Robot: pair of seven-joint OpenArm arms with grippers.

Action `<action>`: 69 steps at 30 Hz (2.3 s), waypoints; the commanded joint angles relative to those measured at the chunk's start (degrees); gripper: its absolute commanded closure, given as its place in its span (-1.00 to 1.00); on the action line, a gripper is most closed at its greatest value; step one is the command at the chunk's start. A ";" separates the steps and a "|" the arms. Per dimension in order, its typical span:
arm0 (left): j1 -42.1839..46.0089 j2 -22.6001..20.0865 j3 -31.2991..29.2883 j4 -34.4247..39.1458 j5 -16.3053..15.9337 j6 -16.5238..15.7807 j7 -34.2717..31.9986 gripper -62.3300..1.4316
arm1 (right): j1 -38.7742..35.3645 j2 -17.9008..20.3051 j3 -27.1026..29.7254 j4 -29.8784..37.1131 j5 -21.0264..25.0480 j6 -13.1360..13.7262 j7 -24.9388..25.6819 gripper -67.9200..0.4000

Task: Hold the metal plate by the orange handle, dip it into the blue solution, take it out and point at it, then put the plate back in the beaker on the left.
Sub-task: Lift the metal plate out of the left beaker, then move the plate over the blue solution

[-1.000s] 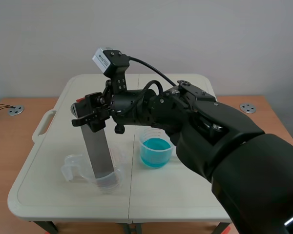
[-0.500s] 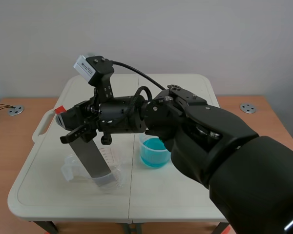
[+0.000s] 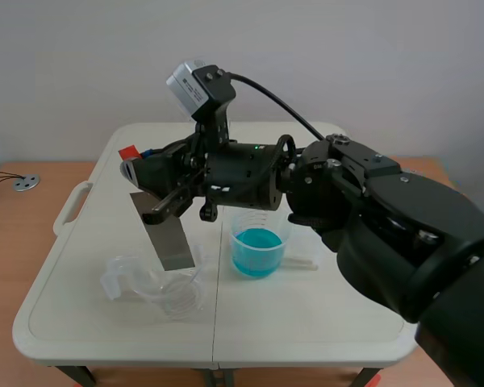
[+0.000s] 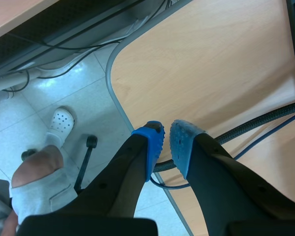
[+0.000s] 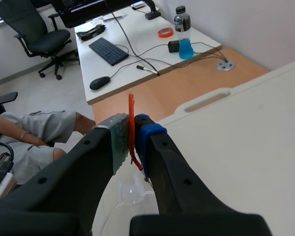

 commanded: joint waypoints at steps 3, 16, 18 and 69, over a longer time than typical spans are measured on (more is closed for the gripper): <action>0.15 0.13 -0.09 0.92 -0.17 -0.15 -0.39 0.67 | 0.68 0.24 0.24 2.80 0.83 0.87 0.87 0.95; 0.17 -0.04 -0.11 0.98 -0.39 -0.11 -0.59 0.67 | 0.63 2.21 0.24 8.74 0.83 0.87 0.83 0.95; 0.17 -0.02 -0.11 0.98 -0.42 -0.11 -0.61 0.67 | 0.63 2.89 0.24 10.10 0.85 0.87 0.83 0.95; 19.26 -8.63 -33.38 39.34 -15.69 -1.51 -3.87 0.67 | -1.79 25.00 16.24 29.31 7.41 0.87 3.43 0.95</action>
